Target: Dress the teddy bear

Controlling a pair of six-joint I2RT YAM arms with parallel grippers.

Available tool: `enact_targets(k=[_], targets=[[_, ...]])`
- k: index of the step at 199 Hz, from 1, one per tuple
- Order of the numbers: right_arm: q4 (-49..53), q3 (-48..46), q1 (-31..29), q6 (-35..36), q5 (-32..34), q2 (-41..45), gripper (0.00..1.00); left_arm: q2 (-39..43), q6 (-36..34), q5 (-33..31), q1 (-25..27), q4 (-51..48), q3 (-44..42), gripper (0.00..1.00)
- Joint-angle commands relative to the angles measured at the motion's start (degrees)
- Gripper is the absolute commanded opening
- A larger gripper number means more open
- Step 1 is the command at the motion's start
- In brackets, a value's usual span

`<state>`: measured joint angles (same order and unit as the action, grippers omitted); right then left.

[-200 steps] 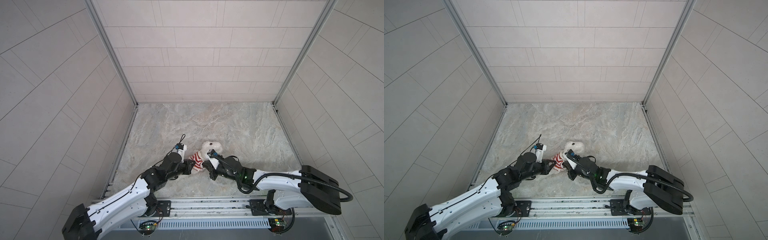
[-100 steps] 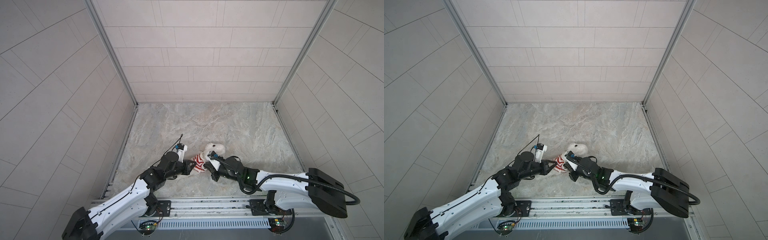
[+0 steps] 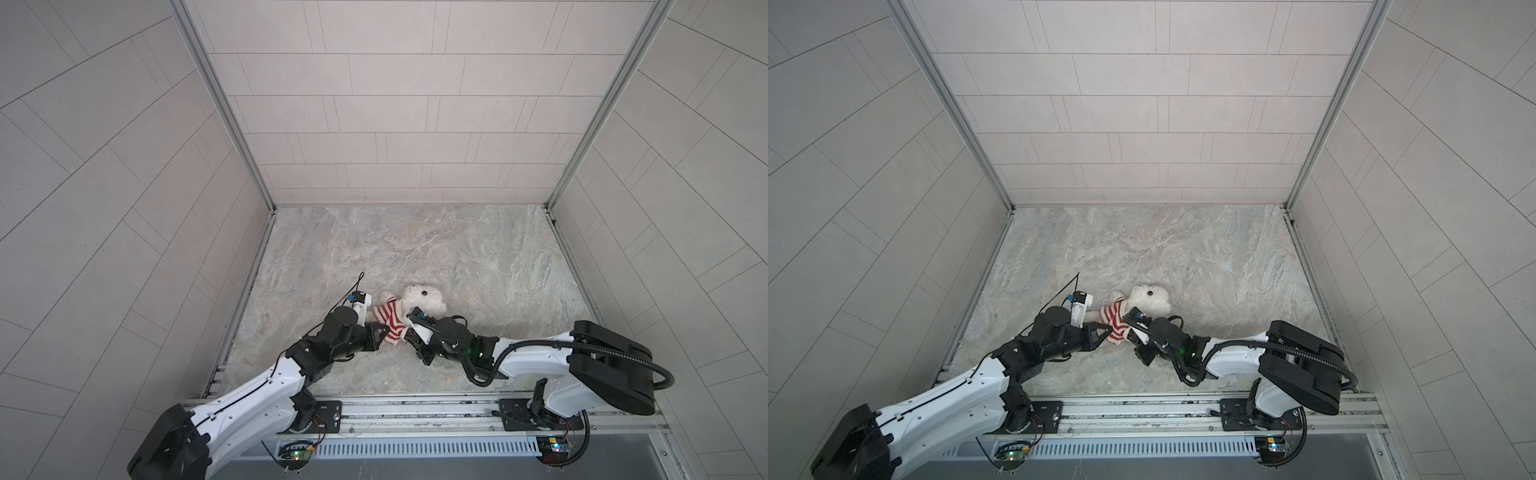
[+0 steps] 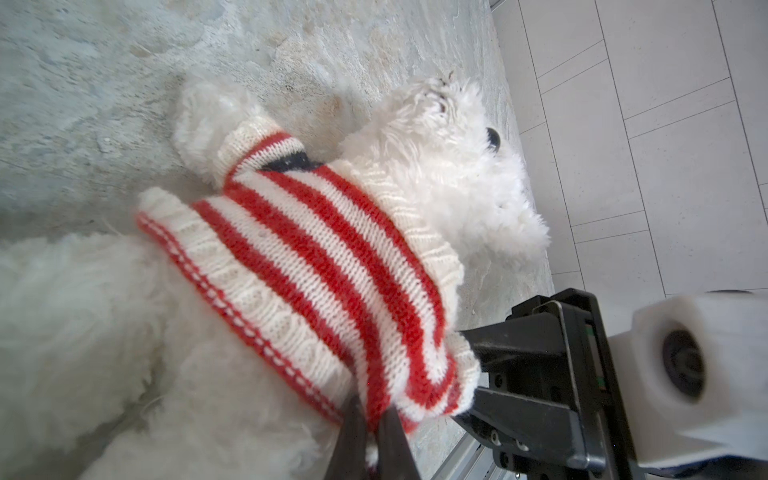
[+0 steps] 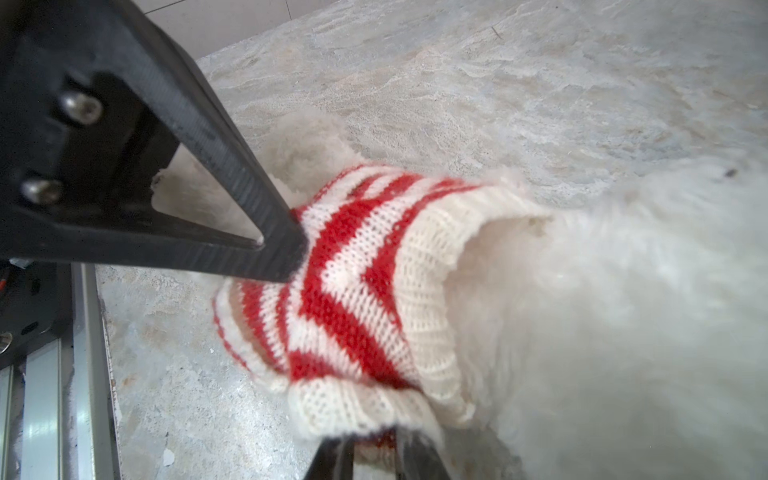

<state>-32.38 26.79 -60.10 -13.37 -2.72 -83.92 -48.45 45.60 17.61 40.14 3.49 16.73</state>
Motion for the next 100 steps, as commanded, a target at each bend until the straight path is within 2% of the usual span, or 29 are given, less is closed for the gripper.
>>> enact_targets(k=[1, 61, 100], targets=[[-2.6, 1.5, 0.0, -0.9, 1.4, -0.2, 0.21, -0.7, -0.1, 0.9, -0.2, 1.8, -0.9, 0.0], [-5.3, 3.5, 0.3, -1.2, 1.0, -2.6, 0.22, -3.2, -1.0, 0.7, 0.7, 1.3, -0.4, 0.0], [-8.0, 4.2, 0.3, -2.6, -1.8, -2.6, 0.3, -4.1, -1.6, 0.4, 1.6, 0.7, 0.5, 0.0]])
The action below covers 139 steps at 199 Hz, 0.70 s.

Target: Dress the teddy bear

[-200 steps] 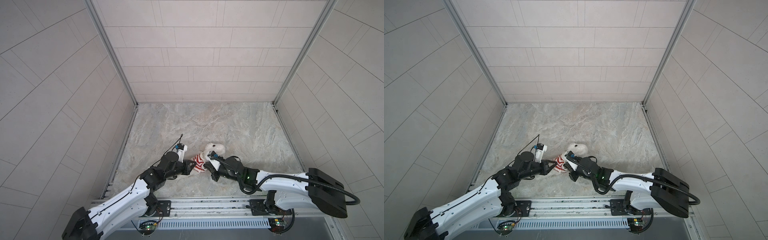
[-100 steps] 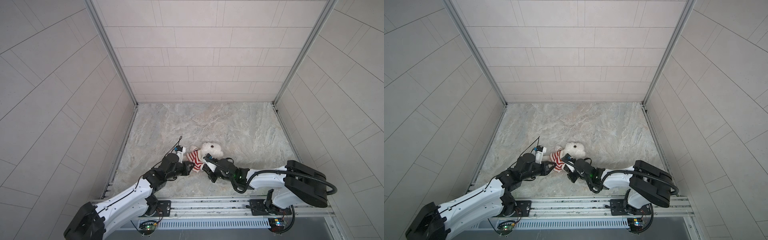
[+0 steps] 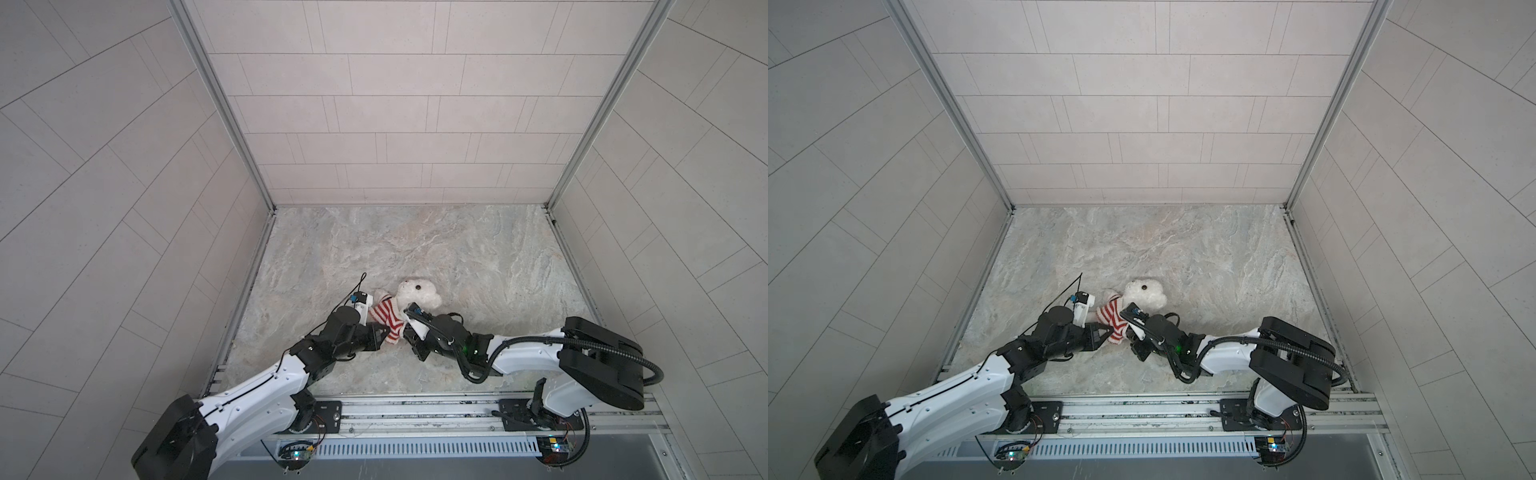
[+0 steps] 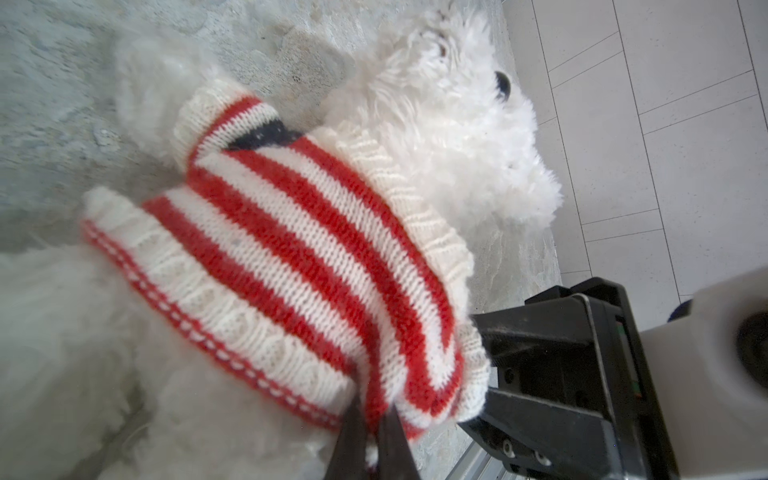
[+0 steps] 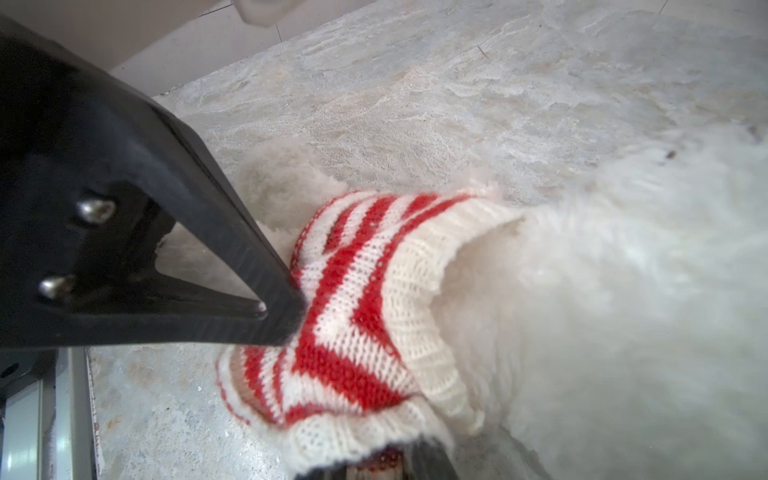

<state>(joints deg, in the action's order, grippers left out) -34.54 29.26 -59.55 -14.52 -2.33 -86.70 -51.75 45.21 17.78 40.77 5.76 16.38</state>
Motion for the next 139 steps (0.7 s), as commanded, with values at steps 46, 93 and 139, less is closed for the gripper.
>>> enact_targets(k=[46, 93, 139], targets=[[-8.7, 2.3, 0.3, -2.3, -2.7, -2.7, 0.23, -1.7, -1.9, -0.3, 2.4, -2.4, 2.1, 0.0], [-9.4, 0.8, 1.4, -2.7, -2.7, -2.3, 0.03, 0.0, -2.3, -0.8, 2.4, -4.6, 2.5, 0.0], [-8.3, -2.5, 1.4, -1.9, -1.9, 0.8, 0.0, 4.2, -4.2, -3.3, -0.5, -11.5, 3.3, 0.0]])
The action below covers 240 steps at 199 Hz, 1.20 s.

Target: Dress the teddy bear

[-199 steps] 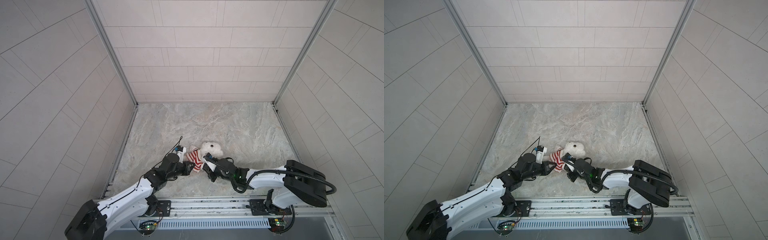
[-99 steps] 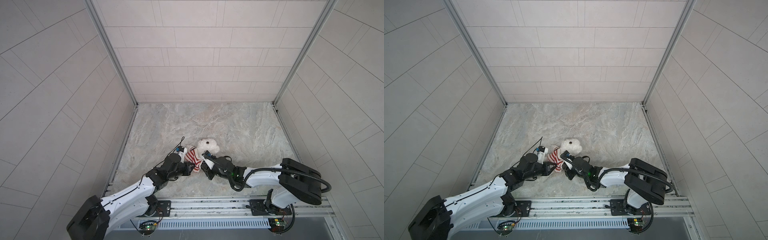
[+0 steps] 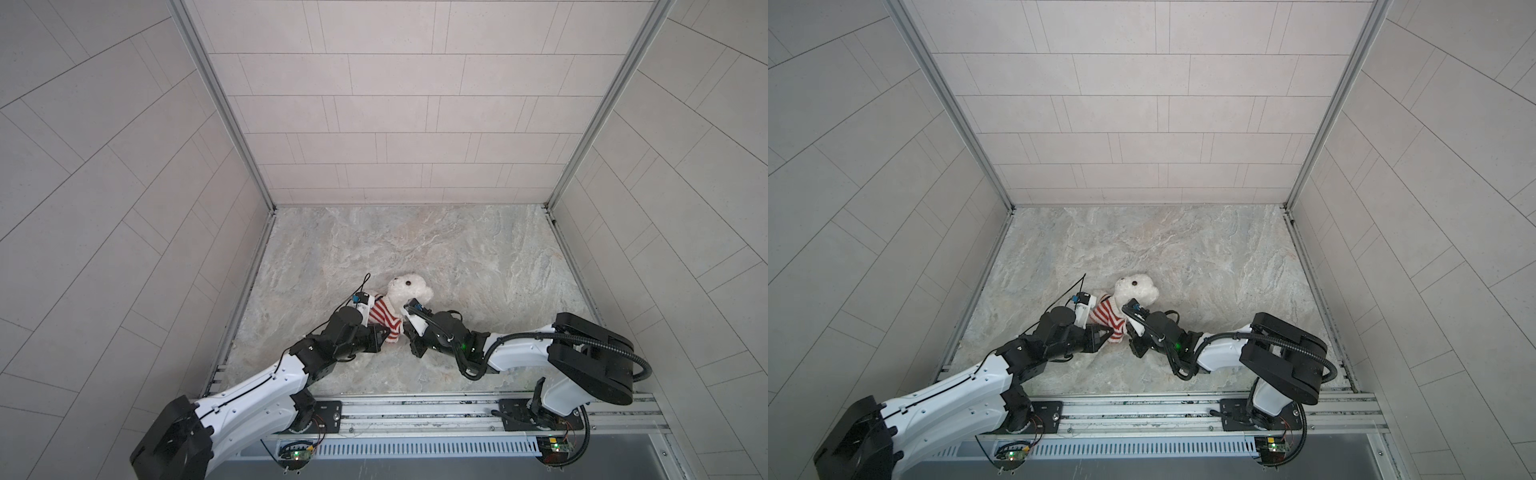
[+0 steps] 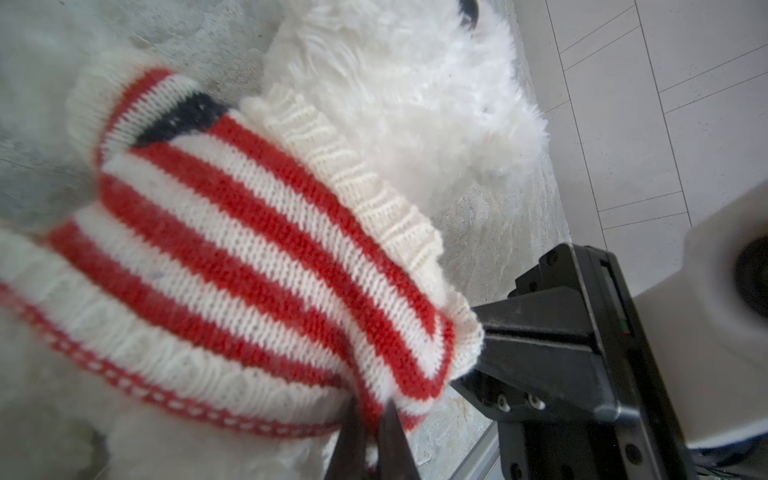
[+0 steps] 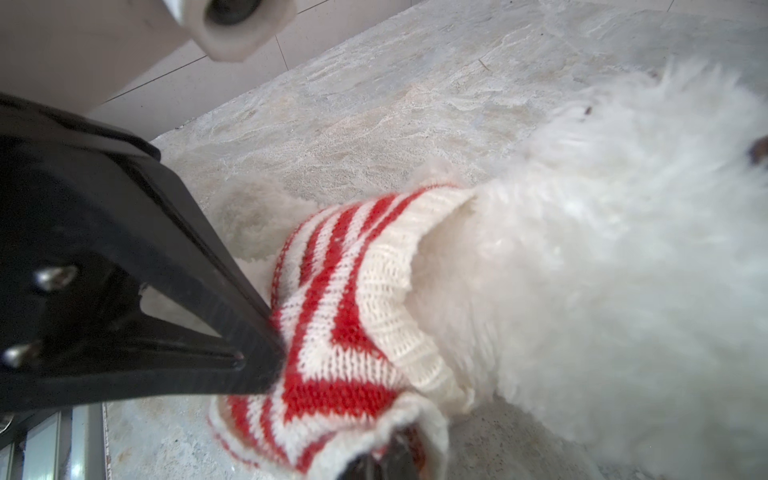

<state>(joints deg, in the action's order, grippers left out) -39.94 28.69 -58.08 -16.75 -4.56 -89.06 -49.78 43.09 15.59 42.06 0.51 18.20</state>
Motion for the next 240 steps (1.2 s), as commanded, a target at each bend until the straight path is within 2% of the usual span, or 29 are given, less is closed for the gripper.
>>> enact_targets(k=[1, 23, 39, 58, 82, 96, 110, 134, 163, 197, 240], targets=[[-2.8, -2.0, -0.1, 0.4, 0.3, 3.3, 0.0, 2.4, -2.1, -1.1, -2.0, -6.4, 1.5, 0.0], [-1.4, -3.3, -0.1, 0.8, 0.0, 5.9, 0.0, 4.3, -3.0, -1.2, -4.2, -8.7, 1.3, 0.15], [0.2, -4.0, -0.1, 1.1, 0.0, 8.1, 0.0, 4.8, -3.6, -1.3, -4.6, -9.4, 1.5, 0.2], [2.1, -4.7, -0.3, 1.3, 0.7, 10.5, 0.0, 5.0, -3.7, -1.0, -4.6, -9.2, 1.8, 0.19], [4.4, -5.0, -0.5, 1.1, 1.4, 13.5, 0.0, 5.3, -4.1, -0.3, -4.6, -8.9, 1.9, 0.07], [6.0, -4.9, -1.0, 0.7, 2.2, 15.0, 0.0, 5.9, -4.3, 0.1, -4.6, -9.1, 2.1, 0.05], [8.4, -4.6, -1.5, 0.2, 4.5, 16.4, 0.0, 7.0, -4.4, 1.7, -4.5, -8.6, 2.1, 0.13], [10.0, -5.1, -1.5, -1.2, 8.0, 18.4, 0.0, 11.5, -1.9, 5.3, -4.3, -5.9, 2.0, 0.34], [10.2, -4.1, -1.7, -2.5, 9.2, 18.9, 0.0, 13.7, 3.9, 6.0, -1.7, -2.2, 1.1, 0.41], [9.3, -2.4, -2.5, -2.8, 8.9, 16.7, 0.0, 9.0, 7.5, 1.3, 6.0, 4.6, 1.0, 0.43], [8.5, -2.4, -3.9, -3.3, 8.9, 16.3, 0.0, 3.5, 8.6, -1.0, 7.9, 7.4, 2.5, 0.36]])
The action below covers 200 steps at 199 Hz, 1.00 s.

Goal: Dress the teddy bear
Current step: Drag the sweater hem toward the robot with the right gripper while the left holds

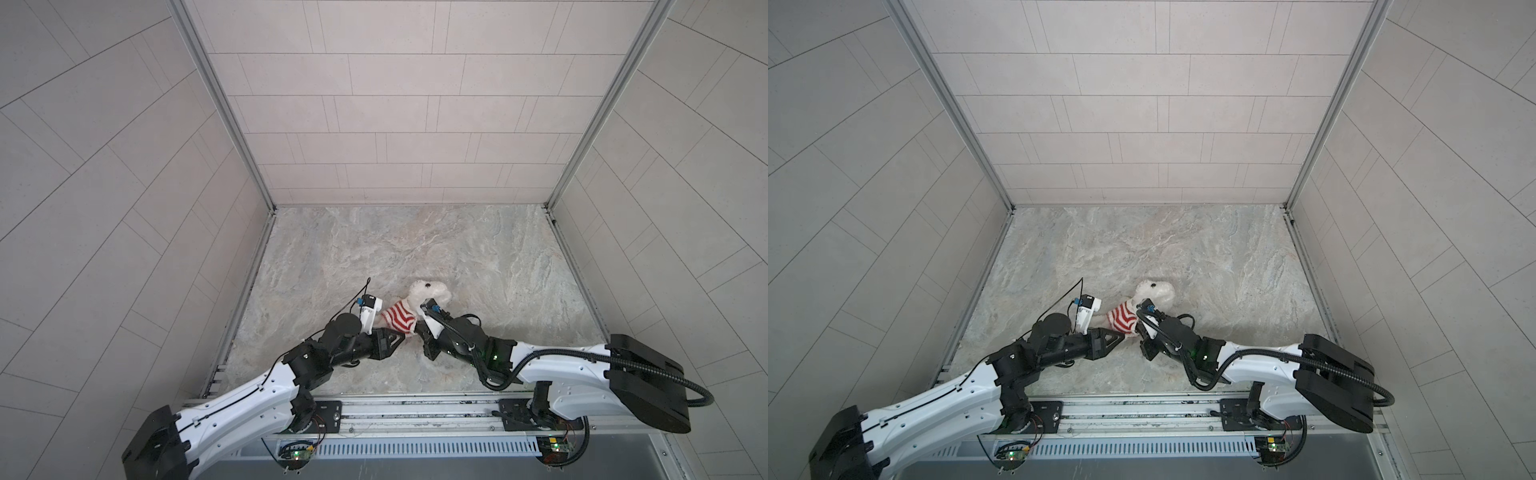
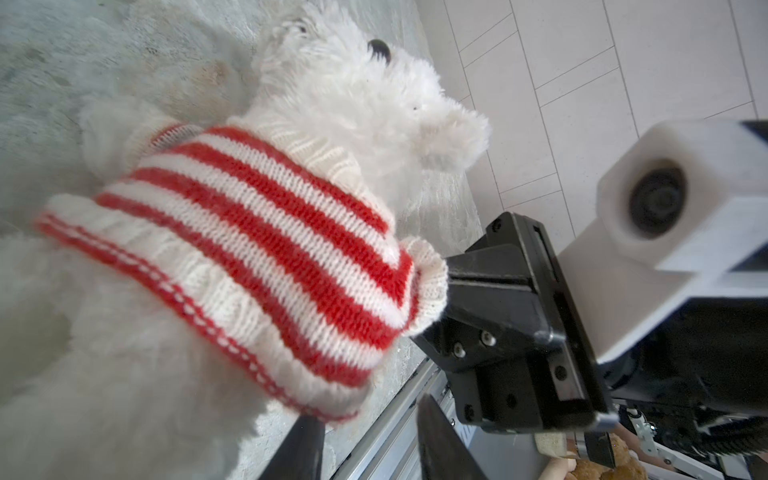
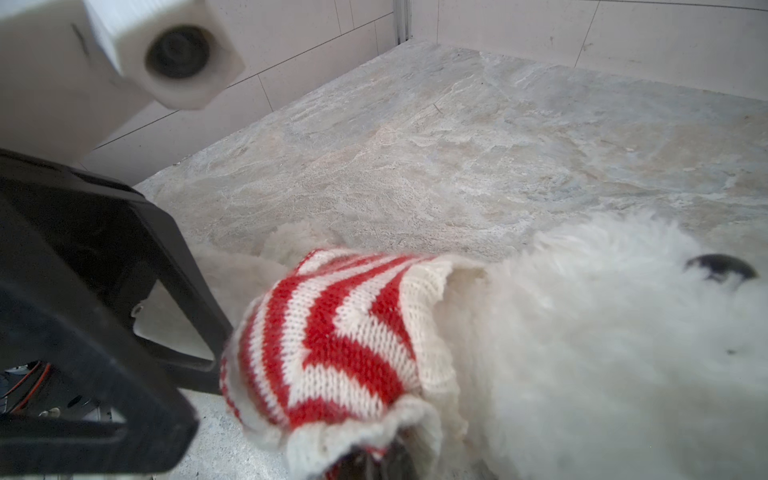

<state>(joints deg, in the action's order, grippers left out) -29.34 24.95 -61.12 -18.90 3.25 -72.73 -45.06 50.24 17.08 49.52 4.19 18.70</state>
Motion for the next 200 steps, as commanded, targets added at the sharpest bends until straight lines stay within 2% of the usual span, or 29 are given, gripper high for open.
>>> enact_targets(k=[1, 22, 48, 81, 138, 200], targets=[[-2.1, 1.3, -0.8, -1.1, 1.2, -0.1, 0.0, -1.3, 1.4, -2.5, 0.5, 3.7, 2.0, 0.36], [-2.2, 1.1, -1.2, -1.1, 1.1, 0.5, 0.0, -1.5, 1.3, -4.8, 0.5, 1.6, 2.7, 0.27], [-1.2, 0.8, -1.4, -0.7, 0.8, 1.4, 0.0, -0.8, 1.2, -6.5, 0.5, -1.0, 3.2, 0.1], [2.1, -0.6, -1.4, 0.8, 3.3, 5.2, 0.0, 2.8, -0.2, -9.7, 0.1, -7.9, 4.3, 0.01], [8.7, -1.8, -1.4, 5.2, 4.3, 12.2, 0.0, 8.2, -2.4, -6.4, -6.7, -12.9, 3.7, 0.0], [10.6, -2.3, -1.3, 9.1, -0.4, 16.1, 0.0, 7.0, -5.1, -3.2, -7.9, -12.7, 3.6, 0.02]])
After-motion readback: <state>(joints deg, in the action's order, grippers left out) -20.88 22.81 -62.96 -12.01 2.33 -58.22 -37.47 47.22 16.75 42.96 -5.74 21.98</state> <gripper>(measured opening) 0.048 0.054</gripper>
